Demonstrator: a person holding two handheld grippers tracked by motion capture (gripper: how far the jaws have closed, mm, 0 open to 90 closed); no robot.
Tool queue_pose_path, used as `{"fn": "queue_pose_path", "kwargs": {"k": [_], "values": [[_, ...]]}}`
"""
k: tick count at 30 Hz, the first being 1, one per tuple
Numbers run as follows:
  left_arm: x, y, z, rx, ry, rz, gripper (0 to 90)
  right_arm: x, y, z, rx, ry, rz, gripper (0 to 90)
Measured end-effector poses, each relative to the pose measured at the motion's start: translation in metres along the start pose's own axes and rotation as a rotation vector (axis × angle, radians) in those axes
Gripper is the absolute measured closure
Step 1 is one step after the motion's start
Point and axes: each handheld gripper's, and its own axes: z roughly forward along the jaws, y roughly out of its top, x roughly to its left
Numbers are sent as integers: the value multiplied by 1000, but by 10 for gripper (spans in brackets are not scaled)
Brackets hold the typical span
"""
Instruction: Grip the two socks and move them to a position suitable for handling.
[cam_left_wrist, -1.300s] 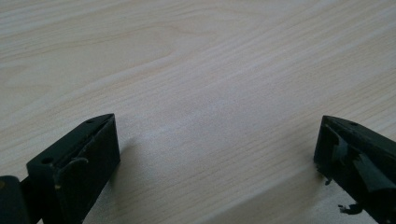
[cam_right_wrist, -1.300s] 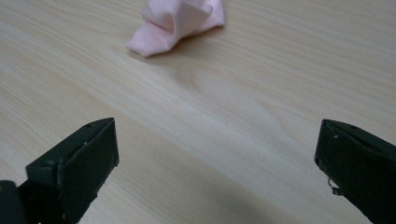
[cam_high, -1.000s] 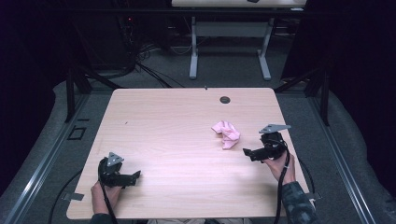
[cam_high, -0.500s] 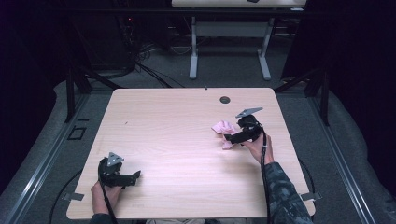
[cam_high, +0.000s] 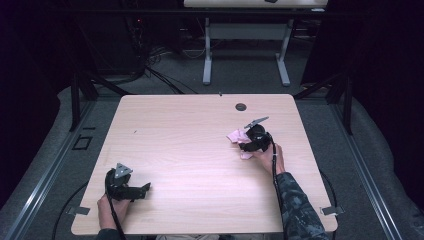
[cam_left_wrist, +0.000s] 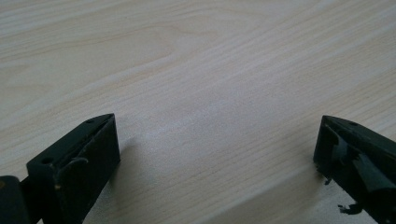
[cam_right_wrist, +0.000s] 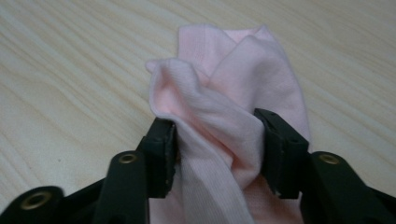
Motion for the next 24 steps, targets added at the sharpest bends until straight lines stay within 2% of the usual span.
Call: {"fn": "queue_pose_path", "kwargs": {"k": [2,3,6,9,12,14,19,20,21,24], "values": [[0,0,0,2,1,2,0,0,-3,1,-2,0,6,623],[0,0,0,2,1,2,0,0,-3,1,-2,0,6,623],[0,0,0,2,2,1,0,0,-5,2,-16,23,16,719],[0,0,0,2,2,0,0,0,-7,1,-32,30,29,773],[0,0,0,2,3,0,0,-1,-7,-1,-36,22,38,782],[0,0,0,3,3,0,1,1,-7,-5,-65,26,48,786],[0,0,0,3,3,-2,1,2,-5,-28,-122,59,65,787],[0,0,0,3,3,-2,1,2,-5,-28,-122,59,65,787],[0,0,0,3,3,-2,1,5,-4,-38,-147,68,58,787],[0,0,0,3,4,-2,1,9,-3,-47,-176,82,50,787]]}}
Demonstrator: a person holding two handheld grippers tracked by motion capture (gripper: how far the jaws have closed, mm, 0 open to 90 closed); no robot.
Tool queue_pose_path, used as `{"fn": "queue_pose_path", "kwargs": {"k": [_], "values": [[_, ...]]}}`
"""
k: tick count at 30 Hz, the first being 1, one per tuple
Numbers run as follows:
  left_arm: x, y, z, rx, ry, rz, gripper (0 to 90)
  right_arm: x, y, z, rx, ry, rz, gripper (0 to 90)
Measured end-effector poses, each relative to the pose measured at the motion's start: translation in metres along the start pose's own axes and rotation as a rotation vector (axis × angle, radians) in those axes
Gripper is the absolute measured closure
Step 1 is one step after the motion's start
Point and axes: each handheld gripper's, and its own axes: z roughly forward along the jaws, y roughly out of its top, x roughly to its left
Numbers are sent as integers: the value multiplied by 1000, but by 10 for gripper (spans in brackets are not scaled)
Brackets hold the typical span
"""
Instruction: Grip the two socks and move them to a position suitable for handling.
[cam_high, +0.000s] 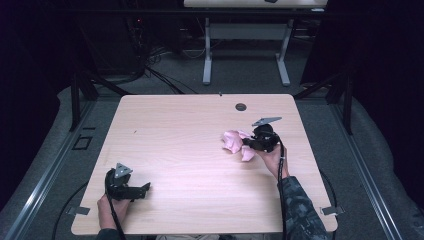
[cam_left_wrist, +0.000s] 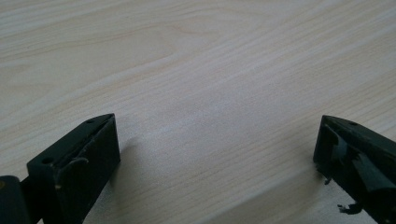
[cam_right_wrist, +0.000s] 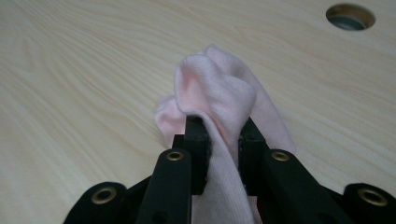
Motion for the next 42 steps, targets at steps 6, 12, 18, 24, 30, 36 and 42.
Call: {"fn": "queue_pose_path", "kwargs": {"k": [6,12,18,24,30,36,42], "values": [[0,0,0,0,-1,0,1,18,6,-25,-63,45,-29,787],[0,0,0,-1,0,0,1,43,10,-43,-103,108,-70,787],[0,0,0,-2,0,-1,1,75,11,-52,-131,202,-104,787],[0,0,0,-2,-1,-2,1,91,7,-44,-97,220,-121,785],[1,0,0,-2,-2,-3,5,87,-14,3,46,184,-105,783],[1,0,0,-2,-1,-6,5,87,-29,29,144,129,-132,762],[1,0,0,-3,-2,-6,5,77,-31,26,134,95,-118,324]]}}
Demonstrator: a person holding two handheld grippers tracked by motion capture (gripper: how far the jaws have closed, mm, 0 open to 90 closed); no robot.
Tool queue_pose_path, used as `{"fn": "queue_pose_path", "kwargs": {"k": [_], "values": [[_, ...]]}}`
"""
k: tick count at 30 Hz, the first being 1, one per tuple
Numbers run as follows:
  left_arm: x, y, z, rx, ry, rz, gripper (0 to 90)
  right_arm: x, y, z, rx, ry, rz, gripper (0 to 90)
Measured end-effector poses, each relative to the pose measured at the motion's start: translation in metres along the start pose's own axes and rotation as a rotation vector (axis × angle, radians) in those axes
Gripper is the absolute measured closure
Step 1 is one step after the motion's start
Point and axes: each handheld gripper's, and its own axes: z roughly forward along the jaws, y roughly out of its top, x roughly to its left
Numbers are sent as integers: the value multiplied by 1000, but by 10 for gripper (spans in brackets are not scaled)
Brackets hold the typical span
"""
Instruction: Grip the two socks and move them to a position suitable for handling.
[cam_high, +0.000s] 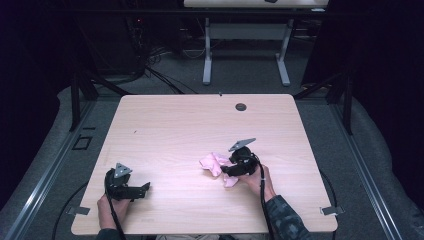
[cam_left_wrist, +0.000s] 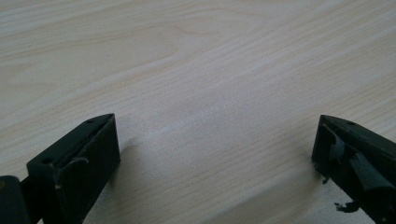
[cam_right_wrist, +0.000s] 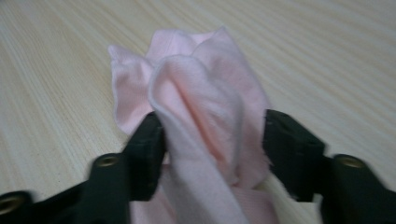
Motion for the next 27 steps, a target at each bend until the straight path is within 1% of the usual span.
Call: {"fn": "queue_pose_path", "kwargs": {"k": [1,2,3,5,6,7,8,9,10,11,12,13,14,15,16,17,18,19,20,21,23,24,26,27], "values": [[0,0,0,0,0,0,6,-1,0,-12,-34,-9,12,246],[0,0,0,1,0,1,6,-1,0,-12,-34,-9,12,246],[0,0,0,2,0,2,6,-2,-2,-27,-65,-14,12,228],[0,0,0,2,0,2,6,-1,-5,-42,-84,-29,5,265],[0,0,0,2,0,2,6,-1,-5,-42,-84,-29,5,265],[0,0,0,2,0,3,6,1,-8,-54,-90,-33,-3,307],[0,0,0,2,0,3,6,1,-8,-54,-90,-33,-3,307],[0,0,0,1,1,0,6,4,-11,-58,-82,-34,-4,345],[0,0,0,1,1,0,6,4,-11,-58,-82,-34,-4,345],[0,0,0,2,1,0,6,5,-12,-56,-71,-35,-3,374],[0,0,0,1,1,0,6,7,-15,-50,-66,-43,1,461],[0,0,0,2,1,0,6,7,-16,-46,-56,-42,14,485],[0,0,0,2,1,0,6,7,-17,-41,-42,-43,16,523],[0,0,0,2,1,0,6,7,-18,-37,-36,-33,21,567],[0,0,0,2,1,0,6,7,-18,-37,-36,-33,21,567],[0,0,0,1,1,0,6,4,-22,-30,-42,-25,37,771],[0,0,0,2,1,0,6,2,-24,-29,-51,-11,45,836],[0,0,0,2,1,0,6,0,-26,-30,-58,-8,49,854],[0,0,0,2,1,0,6,0,-26,-30,-58,-8,49,854],[0,0,0,2,1,1,6,-3,-28,-34,-82,-6,62,863],[0,0,0,1,2,1,7,-5,-29,-43,-110,-2,75,864],[0,0,0,1,2,1,7,-5,-29,-43,-110,-2,75,864],[0,0,0,1,2,1,7,-6,-28,-54,-132,-8,76,864],[0,0,0,1,2,1,7,-4,-26,-66,-149,-18,62,864]]}}
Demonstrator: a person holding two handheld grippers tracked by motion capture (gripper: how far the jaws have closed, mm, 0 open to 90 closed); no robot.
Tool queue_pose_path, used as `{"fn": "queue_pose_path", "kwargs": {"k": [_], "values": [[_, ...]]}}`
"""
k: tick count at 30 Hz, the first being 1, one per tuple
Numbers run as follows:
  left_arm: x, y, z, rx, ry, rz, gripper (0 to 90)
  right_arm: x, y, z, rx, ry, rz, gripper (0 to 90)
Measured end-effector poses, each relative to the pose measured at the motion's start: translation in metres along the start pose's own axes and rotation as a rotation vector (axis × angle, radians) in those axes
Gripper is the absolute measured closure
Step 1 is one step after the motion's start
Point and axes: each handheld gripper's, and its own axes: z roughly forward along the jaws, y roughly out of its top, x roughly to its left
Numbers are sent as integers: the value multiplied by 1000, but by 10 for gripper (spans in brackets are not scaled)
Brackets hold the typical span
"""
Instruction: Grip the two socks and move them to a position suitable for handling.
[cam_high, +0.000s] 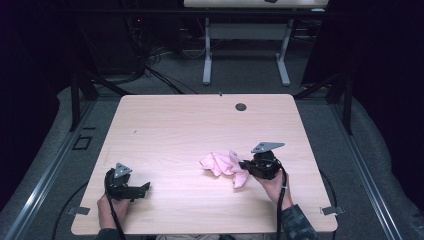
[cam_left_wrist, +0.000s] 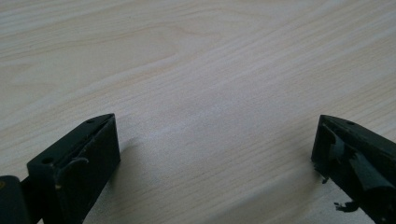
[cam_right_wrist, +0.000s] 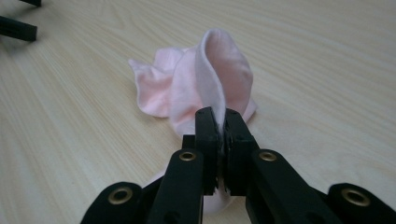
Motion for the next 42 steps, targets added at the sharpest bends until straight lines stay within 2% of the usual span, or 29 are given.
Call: {"fn": "queue_pose_path", "kwargs": {"k": [3,6,7,9,11,12,13,14,15,16,17,18,20,21,22,23,24,25,26,27,29,30,32,34,35,36,38,41,42], "values": [[0,0,0,-2,1,-3,7,4,4,-12,-15,-9,-14,864],[0,0,0,-2,2,-3,7,19,12,-32,-19,-41,-87,863],[0,0,0,-2,2,-3,7,19,12,-32,-19,-41,-87,863],[0,0,0,-2,2,-4,7,33,13,-34,3,-50,-140,863],[0,0,0,-2,2,-3,7,49,11,-29,30,-37,-187,862],[0,0,0,-3,3,-5,6,66,6,-18,73,-22,-233,860],[0,0,0,-3,3,-6,6,73,2,-9,99,-5,-254,859],[0,0,0,-3,3,-6,6,80,-1,-1,131,12,-270,857],[0,0,0,-3,3,-6,6,80,-1,-1,131,12,-270,857],[0,0,0,-4,3,-6,6,91,-10,18,158,41,-280,837],[0,0,0,-4,3,-6,6,91,-10,18,158,41,-280,837],[0,0,0,-3,3,-5,6,93,-13,26,172,60,-284,779],[0,0,0,-3,4,-6,6,93,-19,35,177,102,-276,655],[0,0,0,-3,4,-6,7,91,-20,36,160,120,-253,565],[0,0,0,-2,4,-4,7,83,-21,26,119,142,-216,441],[0,0,0,-2,4,-4,7,83,-21,26,119,142,-216,441],[0,0,0,-2,5,-4,7,74,-21,13,74,150,-188,367],[0,0,0,-2,5,-4,7,74,-21,13,74,150,-188,367],[0,0,0,-2,6,-3,7,69,-22,6,46,146,-158,332],[0,0,0,-2,6,-5,8,57,-25,-8,33,137,-125,315],[0,0,0,-2,8,-7,8,52,-28,-13,21,127,-105,308],[0,0,-1,-1,8,-8,8,42,-35,-22,6,115,-59,307],[0,0,-1,-1,8,-12,7,38,-38,-26,2,102,-44,309],[-2,1,-5,-1,6,-25,15,27,-48,-35,6,49,-14,329],[-2,1,-5,-1,6,-25,14,27,-48,-35,6,49,-14,329],[-6,4,-11,-25,-15,-37,14,22,-53,-41,0,16,17,334],[-10,6,-15,-42,-31,-43,17,19,-55,-43,-3,9,29,338],[-19,14,-22,-65,-75,-32,35,11,-60,-50,-6,-42,70,358],[-27,21,-25,-74,-112,-26,43,9,-61,-51,2,-55,75,363]]}}
